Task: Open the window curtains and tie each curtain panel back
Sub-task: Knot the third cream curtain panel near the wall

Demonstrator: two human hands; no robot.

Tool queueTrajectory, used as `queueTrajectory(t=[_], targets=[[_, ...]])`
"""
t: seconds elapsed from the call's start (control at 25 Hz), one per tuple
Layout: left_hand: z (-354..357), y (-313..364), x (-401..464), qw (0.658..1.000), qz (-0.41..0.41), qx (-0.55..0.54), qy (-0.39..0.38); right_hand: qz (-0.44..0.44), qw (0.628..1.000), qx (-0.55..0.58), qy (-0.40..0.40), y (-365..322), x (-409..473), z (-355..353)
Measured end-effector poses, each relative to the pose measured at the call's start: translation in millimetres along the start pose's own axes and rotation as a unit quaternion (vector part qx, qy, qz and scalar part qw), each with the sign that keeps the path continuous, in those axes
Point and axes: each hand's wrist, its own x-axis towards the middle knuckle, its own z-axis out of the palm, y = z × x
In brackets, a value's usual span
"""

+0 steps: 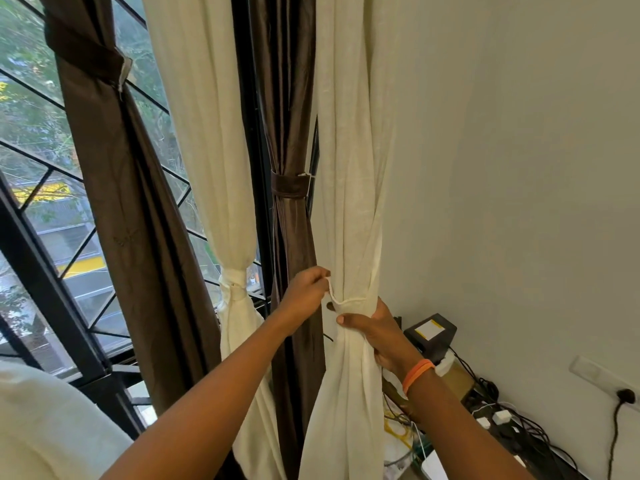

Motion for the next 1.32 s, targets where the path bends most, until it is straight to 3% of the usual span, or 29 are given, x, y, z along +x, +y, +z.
queueTrajectory(t=[0.08,0.12,0.24,0.32,0.48,0.6,0.64,0.72,0.8,0.88,0.96,1.08,1.2,1.32], targets=[[-18.6,-2.4,-9.9,0.999,-0.028,0.018,0.038,-0.017,0.999,-0.024,0.046,-1.8,2.7,-5.5],[-27.8,-3.4,-15.7,0.998,-0.050,0.042,0.003,-0.029,0.996,-0.045,0.074,-3.7,4.0,-8.2],[-42.2,-2.0,-30.7,0.959,-0.128,0.042,-0.249,-0.050,0.986,-0.114,0.112,-4.9,9.1,-4.5],[-35.2,11.4,-32.0,0.938,-0.155,-0.017,-0.309,-0.041,0.984,-0.142,0.097,-8.6,6.5,11.7],[-28.1,37.9,-22.4,0.988,-0.083,0.044,-0.123,-0.068,0.986,-0.134,0.072,0.9,11.4,27.1],[-39.5,31.2,-15.2,0.995,-0.067,-0.055,-0.039,-0.093,0.986,-0.134,0.041,-6.8,13.2,24.3],[-41.6,25.6,-12.8,0.993,-0.073,-0.084,-0.050,-0.103,0.984,-0.144,0.027,-6.4,15.6,23.0],[-35.3,11.9,-9.4,0.982,-0.085,-0.083,-0.148,-0.126,0.981,-0.149,-0.013,-13.1,14.8,20.9],[-23.2,4.1,-9.8,0.955,-0.117,-0.141,-0.231,-0.095,0.988,-0.119,-0.035,-18.3,8.5,18.4],[-14.0,1.4,-7.8,0.931,-0.127,-0.233,-0.252,-0.043,0.991,-0.102,-0.076,-21.7,-0.5,12.4],[-3.5,11.2,-7.9,0.930,-0.119,-0.227,-0.264,-0.014,0.990,-0.108,-0.088,-11.4,-0.6,0.8],[17.8,18.3,-7.5,0.971,-0.058,-0.089,-0.214,0.048,0.988,-0.079,-0.127,-22.6,-6.1,1.0],[29.5,12.3,-8.4,0.977,-0.084,-0.160,-0.113,0.060,0.973,-0.108,-0.193,-39.7,-6.9,-10.3],[28.0,1.4,-7.4,0.978,-0.085,-0.184,-0.047,0.095,0.987,-0.050,-0.122,-34.1,-0.5,-45.7]])
